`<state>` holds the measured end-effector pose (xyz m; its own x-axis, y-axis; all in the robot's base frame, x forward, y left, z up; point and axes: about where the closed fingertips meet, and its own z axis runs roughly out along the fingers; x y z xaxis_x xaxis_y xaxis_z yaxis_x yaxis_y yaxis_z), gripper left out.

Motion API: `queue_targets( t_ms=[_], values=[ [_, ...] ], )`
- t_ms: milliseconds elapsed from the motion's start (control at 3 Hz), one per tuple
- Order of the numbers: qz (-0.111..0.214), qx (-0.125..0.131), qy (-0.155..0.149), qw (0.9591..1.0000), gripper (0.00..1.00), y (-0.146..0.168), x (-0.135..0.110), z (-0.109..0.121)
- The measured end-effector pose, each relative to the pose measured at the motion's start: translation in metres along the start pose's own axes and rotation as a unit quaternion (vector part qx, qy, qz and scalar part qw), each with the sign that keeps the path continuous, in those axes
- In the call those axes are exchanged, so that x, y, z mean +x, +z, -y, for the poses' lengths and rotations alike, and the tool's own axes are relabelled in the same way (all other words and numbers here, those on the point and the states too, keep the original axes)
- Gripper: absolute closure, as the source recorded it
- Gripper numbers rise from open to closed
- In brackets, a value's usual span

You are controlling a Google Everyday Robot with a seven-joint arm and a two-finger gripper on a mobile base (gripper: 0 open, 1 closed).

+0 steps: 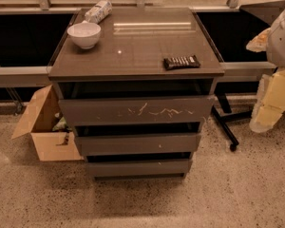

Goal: Open middle drawer

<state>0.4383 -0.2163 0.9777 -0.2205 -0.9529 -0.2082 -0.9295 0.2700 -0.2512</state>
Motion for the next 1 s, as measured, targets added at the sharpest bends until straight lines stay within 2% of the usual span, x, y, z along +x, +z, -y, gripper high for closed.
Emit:
queue_targets(
  t_ms=[333, 667, 1000],
  values=[
    [0.000, 0.000, 0.000, 1.0000, 0.21, 0.0000, 0.0000, 0.0000],
    [0.000, 0.000, 0.000, 1.0000, 0.18, 0.0000, 0.0000, 0.0000],
    [0.000, 0.000, 0.000, 1.0000, 0.00, 0.0000, 0.0000, 0.0000]
  ],
)
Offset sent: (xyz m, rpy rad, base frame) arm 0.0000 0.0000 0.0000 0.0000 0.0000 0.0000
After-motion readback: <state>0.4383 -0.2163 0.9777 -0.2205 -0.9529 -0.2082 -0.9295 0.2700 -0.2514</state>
